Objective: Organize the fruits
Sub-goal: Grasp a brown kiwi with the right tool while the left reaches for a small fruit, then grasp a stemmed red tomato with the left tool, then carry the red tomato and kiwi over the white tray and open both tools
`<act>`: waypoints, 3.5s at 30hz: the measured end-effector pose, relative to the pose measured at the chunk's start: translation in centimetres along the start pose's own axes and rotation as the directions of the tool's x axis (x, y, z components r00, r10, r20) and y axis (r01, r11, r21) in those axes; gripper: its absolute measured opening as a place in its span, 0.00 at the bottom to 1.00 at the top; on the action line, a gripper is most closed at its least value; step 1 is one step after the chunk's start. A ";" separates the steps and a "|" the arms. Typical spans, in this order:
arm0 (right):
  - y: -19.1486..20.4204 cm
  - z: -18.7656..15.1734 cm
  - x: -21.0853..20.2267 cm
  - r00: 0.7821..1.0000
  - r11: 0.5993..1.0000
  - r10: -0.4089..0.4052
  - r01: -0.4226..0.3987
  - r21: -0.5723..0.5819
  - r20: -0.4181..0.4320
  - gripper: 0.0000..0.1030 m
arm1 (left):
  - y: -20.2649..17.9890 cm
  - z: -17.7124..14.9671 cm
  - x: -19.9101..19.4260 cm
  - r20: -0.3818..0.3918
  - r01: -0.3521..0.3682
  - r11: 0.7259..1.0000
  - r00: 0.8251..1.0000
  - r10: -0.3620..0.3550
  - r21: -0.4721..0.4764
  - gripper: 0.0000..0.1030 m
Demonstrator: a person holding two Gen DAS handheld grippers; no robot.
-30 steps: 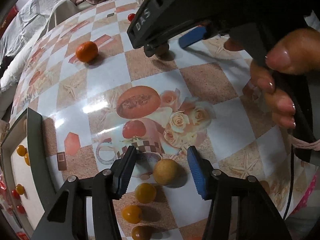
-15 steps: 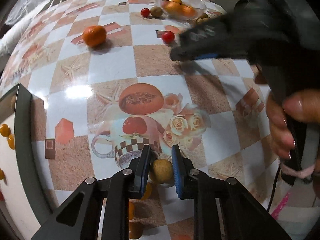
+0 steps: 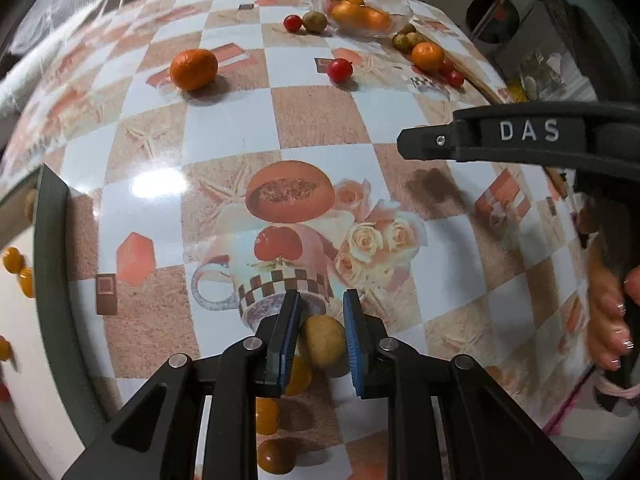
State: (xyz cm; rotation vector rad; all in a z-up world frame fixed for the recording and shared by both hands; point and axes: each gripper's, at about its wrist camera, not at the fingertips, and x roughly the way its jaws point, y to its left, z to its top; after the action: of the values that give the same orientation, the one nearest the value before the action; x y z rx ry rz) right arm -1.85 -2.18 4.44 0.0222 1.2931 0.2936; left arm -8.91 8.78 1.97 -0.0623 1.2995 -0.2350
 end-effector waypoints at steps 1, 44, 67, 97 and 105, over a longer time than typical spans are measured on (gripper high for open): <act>0.0 -0.1 -0.1 1.000 1.000 0.001 -0.001 0.002 -0.001 0.28 | -0.1 -0.1 0.0 0.002 -0.010 1.000 1.000 0.010 0.016 0.22; -0.2 -3.8 -3.3 1.000 0.995 0.020 -0.022 0.099 0.021 0.28 | 0.9 -0.6 -3.3 0.069 0.016 0.998 0.997 -0.020 0.058 0.74; -8.0 -4.1 -2.6 0.999 0.969 0.027 -0.031 0.244 0.023 0.28 | -3.0 15.1 5.6 0.127 -0.152 0.985 0.982 0.141 0.080 0.64; 5.6 -2.6 -2.7 0.996 0.996 0.091 -0.091 0.013 0.019 0.28 | 8.2 3.3 -7.4 0.189 -0.059 0.989 0.978 0.084 -0.137 0.22; 14.9 -2.1 -1.2 0.988 0.979 0.150 -0.152 -0.134 -0.022 0.28 | 15.8 -3.5 -11.2 0.174 -0.144 0.950 0.965 0.197 -0.277 0.22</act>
State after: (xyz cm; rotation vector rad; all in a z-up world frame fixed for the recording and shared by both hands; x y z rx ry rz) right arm -7.18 11.61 7.68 0.0034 1.2830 0.5122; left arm -12.87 26.75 8.82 -0.1928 1.1207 0.0927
